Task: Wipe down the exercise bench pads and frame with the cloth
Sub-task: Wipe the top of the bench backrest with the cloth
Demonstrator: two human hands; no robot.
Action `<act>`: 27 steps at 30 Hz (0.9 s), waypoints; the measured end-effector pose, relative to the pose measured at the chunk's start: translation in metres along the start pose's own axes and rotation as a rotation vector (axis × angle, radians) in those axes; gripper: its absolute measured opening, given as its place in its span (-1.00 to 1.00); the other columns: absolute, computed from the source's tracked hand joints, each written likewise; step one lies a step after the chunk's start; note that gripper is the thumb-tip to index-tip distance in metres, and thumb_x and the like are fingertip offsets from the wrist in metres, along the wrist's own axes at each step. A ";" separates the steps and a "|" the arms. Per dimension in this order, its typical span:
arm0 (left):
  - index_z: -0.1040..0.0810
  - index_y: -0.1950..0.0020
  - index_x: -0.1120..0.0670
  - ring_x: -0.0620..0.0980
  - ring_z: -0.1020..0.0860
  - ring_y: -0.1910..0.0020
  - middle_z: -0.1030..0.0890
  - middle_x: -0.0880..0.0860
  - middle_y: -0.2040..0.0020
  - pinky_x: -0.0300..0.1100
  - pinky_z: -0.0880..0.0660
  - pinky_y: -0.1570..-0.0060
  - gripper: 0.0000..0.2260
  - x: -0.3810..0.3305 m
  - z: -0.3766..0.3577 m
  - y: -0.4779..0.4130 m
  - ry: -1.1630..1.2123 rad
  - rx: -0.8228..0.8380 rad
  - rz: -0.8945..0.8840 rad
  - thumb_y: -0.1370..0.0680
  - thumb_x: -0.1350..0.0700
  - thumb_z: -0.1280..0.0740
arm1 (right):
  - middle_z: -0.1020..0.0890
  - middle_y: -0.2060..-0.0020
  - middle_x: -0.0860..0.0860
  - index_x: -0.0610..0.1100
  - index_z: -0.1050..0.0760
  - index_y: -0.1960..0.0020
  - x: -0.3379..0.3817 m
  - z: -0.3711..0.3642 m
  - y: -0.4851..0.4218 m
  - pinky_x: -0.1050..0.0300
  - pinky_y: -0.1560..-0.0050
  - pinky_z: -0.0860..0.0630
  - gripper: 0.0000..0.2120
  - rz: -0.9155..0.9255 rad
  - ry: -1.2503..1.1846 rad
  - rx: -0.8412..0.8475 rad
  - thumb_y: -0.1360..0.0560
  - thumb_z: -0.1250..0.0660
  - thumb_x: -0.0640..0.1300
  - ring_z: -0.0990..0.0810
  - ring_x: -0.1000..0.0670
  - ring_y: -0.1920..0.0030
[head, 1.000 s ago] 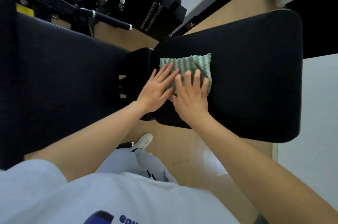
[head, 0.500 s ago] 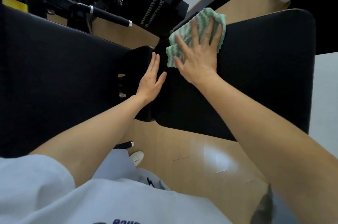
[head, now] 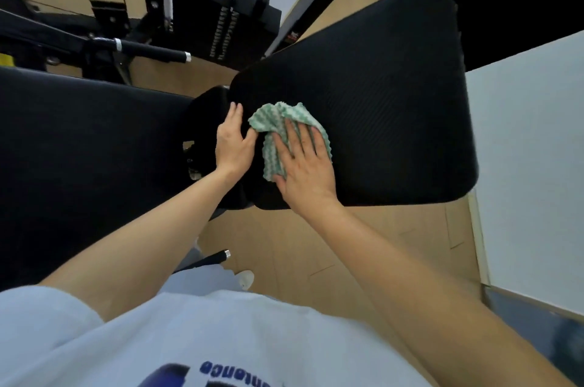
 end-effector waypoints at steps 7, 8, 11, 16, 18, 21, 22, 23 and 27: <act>-0.12 -0.70 -0.02 0.16 0.04 -0.70 -0.01 0.06 -0.72 0.13 -0.05 -0.62 -0.26 -0.055 -0.027 0.032 0.016 0.062 -0.045 -0.62 -0.14 -0.39 | 0.07 -0.65 -0.20 -0.05 0.03 -0.67 -0.109 0.052 0.052 -0.16 -0.61 0.25 -0.16 -0.375 -0.160 -0.172 -0.56 -0.23 0.25 0.14 -0.21 -0.64; -0.07 -0.71 -0.04 0.16 0.10 -0.70 0.04 0.05 -0.73 0.15 -0.02 -0.62 -0.22 -0.060 -0.030 0.031 0.030 0.093 -0.030 -0.61 -0.16 -0.40 | 0.07 -0.65 -0.21 -0.05 0.04 -0.67 -0.125 0.056 0.063 -0.19 -0.60 0.25 -0.14 -0.432 -0.151 -0.180 -0.54 -0.24 0.27 0.15 -0.24 -0.63; 0.09 -0.71 -0.12 0.15 0.24 -0.69 0.20 0.01 -0.72 0.28 0.07 -0.62 -0.09 -0.063 -0.038 0.027 0.028 0.219 0.024 -0.56 -0.22 -0.43 | 0.12 -0.63 -0.27 -0.09 0.13 -0.67 -0.164 0.064 0.089 -0.28 -0.57 0.20 -0.04 -0.562 -0.123 -0.186 -0.52 -0.25 0.33 0.16 -0.33 -0.62; 0.15 -0.70 -0.15 0.14 0.27 -0.68 0.25 -0.01 -0.71 0.30 0.06 -0.61 0.08 -0.055 -0.035 0.024 -0.003 0.325 0.019 -0.44 -0.21 -0.56 | 0.14 -0.61 -0.33 -0.21 0.22 -0.65 -0.210 0.078 0.082 -0.35 -0.57 0.17 0.09 -0.703 -0.140 -0.163 -0.49 -0.22 0.42 0.17 -0.36 -0.62; 0.13 -0.70 -0.17 0.14 0.25 -0.68 0.23 -0.02 -0.71 0.29 0.06 -0.63 0.10 -0.055 -0.033 0.023 0.001 0.325 0.005 -0.42 -0.18 -0.59 | 0.15 -0.63 -0.26 -0.23 0.23 -0.64 -0.218 0.083 0.060 -0.35 -0.58 0.05 0.10 -0.687 -0.166 -0.170 -0.49 -0.21 0.44 0.12 -0.33 -0.63; 0.10 -0.70 -0.17 0.11 0.23 -0.69 0.21 -0.03 -0.72 0.28 0.04 -0.63 0.10 -0.052 -0.030 0.023 0.005 0.322 -0.008 -0.41 -0.14 -0.61 | 0.13 -0.64 -0.24 -0.20 0.21 -0.65 -0.212 0.091 0.022 -0.41 -0.55 -0.04 0.01 -0.618 -0.073 -0.197 -0.53 -0.11 0.44 0.07 -0.37 -0.61; 0.09 -0.70 -0.17 0.10 0.22 -0.69 0.20 -0.05 -0.72 0.28 0.04 -0.64 0.10 -0.050 -0.029 0.022 0.013 0.318 -0.011 -0.41 -0.15 -0.61 | 0.11 -0.64 -0.25 -0.20 0.18 -0.65 -0.208 0.093 0.012 -0.42 -0.54 -0.03 -0.02 -0.605 -0.026 -0.206 -0.54 -0.08 0.42 0.07 -0.39 -0.61; 0.08 -0.70 -0.18 0.08 0.21 -0.69 0.19 -0.06 -0.72 0.27 0.02 -0.64 0.10 -0.048 -0.028 0.023 0.019 0.311 -0.017 -0.40 -0.16 -0.61 | 0.10 -0.63 -0.26 -0.20 0.16 -0.65 -0.203 0.095 0.002 -0.42 -0.55 -0.03 -0.05 -0.597 0.013 -0.211 -0.56 -0.06 0.40 0.07 -0.39 -0.61; 0.04 -0.70 -0.18 0.02 0.19 -0.70 0.16 -0.12 -0.72 0.21 0.02 -0.64 0.05 -0.038 -0.027 0.025 0.027 0.277 -0.032 -0.42 -0.19 -0.59 | 0.09 -0.63 -0.26 -0.23 0.12 -0.65 -0.175 0.097 -0.032 -0.32 -0.58 0.02 -0.17 -0.521 0.116 -0.201 -0.61 0.02 0.30 0.10 -0.36 -0.62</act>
Point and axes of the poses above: each hand's wrist, its own y-axis away from the middle knuckle, its own z-axis out of the back of the hand, x = y × z, the point moved 9 cm from there along -y, towards the middle knuckle
